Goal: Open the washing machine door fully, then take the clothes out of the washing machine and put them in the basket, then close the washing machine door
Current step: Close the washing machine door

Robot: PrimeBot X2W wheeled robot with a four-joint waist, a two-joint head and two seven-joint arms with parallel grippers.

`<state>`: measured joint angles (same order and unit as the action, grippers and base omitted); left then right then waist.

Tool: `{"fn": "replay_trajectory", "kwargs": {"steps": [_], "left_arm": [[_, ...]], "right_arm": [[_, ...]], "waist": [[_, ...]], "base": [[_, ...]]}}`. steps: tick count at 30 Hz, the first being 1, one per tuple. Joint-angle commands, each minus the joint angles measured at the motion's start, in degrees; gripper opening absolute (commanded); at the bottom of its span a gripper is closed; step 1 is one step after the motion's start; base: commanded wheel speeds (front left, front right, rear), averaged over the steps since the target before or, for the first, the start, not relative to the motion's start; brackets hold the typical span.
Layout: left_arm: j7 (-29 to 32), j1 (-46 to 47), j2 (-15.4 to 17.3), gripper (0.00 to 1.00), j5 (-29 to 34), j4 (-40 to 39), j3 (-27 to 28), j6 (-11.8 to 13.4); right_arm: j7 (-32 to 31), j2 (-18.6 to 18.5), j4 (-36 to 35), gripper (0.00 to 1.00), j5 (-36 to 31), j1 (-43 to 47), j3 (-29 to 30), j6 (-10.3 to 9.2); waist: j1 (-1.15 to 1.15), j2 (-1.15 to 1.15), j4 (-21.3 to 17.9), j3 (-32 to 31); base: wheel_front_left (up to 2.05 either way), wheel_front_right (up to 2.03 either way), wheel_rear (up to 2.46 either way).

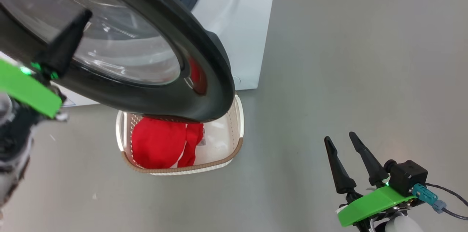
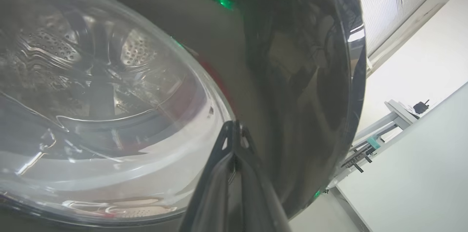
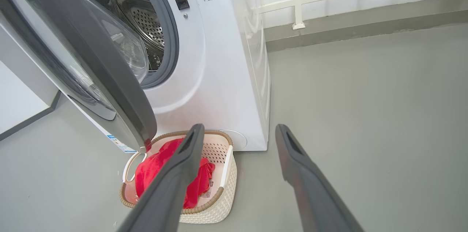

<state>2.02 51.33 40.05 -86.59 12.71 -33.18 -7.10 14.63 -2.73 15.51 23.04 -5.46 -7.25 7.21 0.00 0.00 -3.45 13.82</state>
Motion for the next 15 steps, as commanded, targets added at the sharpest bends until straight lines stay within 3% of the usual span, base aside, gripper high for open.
{"fn": "replay_trajectory", "kwargs": {"steps": [1, 5, 8, 15], "left_arm": [[-1.2, -1.3, 3.3, 0.0, -0.3, -1.3, 2.0, -0.4], [-5.1, -6.5, 3.8, 0.03, -0.5, -2.2, 1.2, -0.4], [-7.4, -9.9, 3.9, 0.25, -0.4, -2.3, 0.3, -0.4], [-13.1, -16.8, 3.4, 0.45, -1.4, -2.0, -0.4, -0.4]], "right_arm": [[0.4, -0.1, -1.0, 1.0, -1.1, -0.4, -1.0, 0.28], [0.4, -0.1, -0.8, 1.0, -1.9, 0.5, -0.6, 0.28], [0.4, -0.1, -0.7, 1.0, -2.4, 1.2, -0.3, 0.28], [0.4, -0.1, -0.6, 1.0, -3.4, 2.8, 0.4, 0.28]], "waist": [[0.0, 0.0, 0.7, -1.0], [0.0, 0.0, 2.0, -2.5], [0.0, 0.0, 3.0, -3.3], [0.0, 0.0, 4.8, -4.8]], "base": [[0.0, 0.0, 0.0], [0.0, 0.0, 0.0], [0.0, 0.0, 0.0], [0.0, 0.0, 0.0]]}}
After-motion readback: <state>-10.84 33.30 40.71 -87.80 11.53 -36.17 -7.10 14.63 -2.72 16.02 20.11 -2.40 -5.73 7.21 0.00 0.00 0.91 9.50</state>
